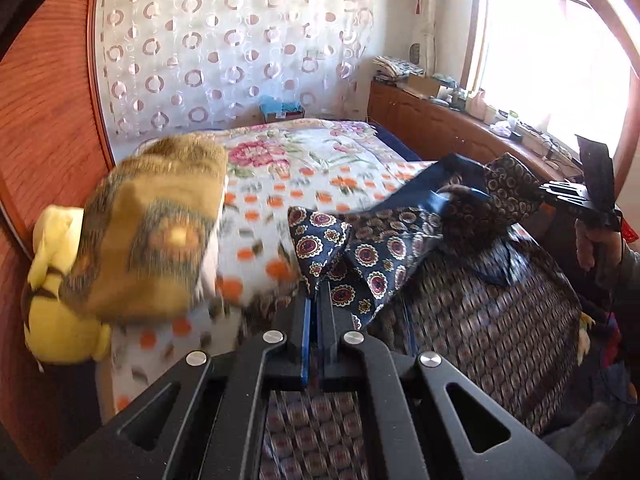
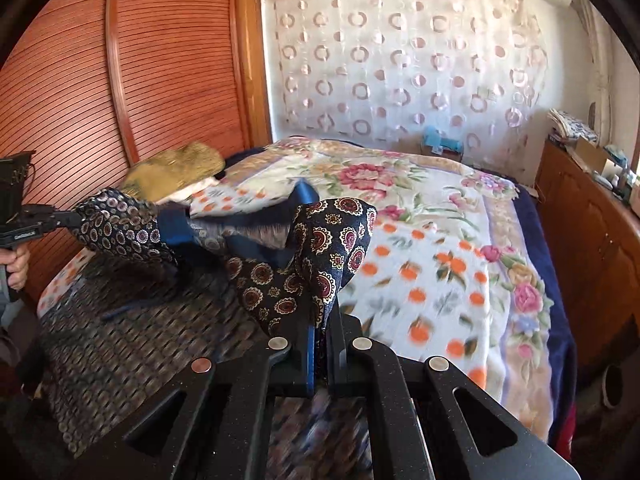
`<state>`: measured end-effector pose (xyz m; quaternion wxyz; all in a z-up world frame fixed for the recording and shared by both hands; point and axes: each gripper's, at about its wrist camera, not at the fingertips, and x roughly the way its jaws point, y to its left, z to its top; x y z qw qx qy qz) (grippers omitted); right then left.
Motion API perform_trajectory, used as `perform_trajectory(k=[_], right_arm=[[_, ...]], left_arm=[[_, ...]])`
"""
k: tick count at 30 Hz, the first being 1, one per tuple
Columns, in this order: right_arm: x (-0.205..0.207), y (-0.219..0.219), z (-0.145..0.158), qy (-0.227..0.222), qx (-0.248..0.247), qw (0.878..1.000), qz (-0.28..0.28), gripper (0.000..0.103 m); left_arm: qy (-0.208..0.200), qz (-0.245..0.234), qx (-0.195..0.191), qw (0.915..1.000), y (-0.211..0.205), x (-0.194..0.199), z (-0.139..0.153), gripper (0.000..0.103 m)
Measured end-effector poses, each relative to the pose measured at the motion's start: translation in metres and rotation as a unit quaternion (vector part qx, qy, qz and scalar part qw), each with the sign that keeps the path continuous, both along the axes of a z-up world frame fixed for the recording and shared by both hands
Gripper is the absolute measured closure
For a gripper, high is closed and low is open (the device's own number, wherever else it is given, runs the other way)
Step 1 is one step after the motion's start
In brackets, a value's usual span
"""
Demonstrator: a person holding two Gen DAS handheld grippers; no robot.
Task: Fold small clothes
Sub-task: 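Lift the hem toward the collar with the left tool while the right tool grips the hem too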
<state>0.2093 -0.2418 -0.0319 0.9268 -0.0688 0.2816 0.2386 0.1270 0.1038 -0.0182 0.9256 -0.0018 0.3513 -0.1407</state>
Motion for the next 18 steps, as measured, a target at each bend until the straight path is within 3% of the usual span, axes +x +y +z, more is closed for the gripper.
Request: perform_trajectory(k=[11,18], right_arm=[[-0.126,-0.033,-0.037,0.047,-0.004,0.999,-0.006,0.100],[-0.176,-0.042,-0.022,0.055,-0.022,0.998,0.001,0.100]], left_arm=[[0.032,0.040,-0.037,0.9980,0.027,-0.103,-0.036,0.100],[0.045,0.038,-0.020,0.9981,0.028,-0.139,-0.037,0.100]])
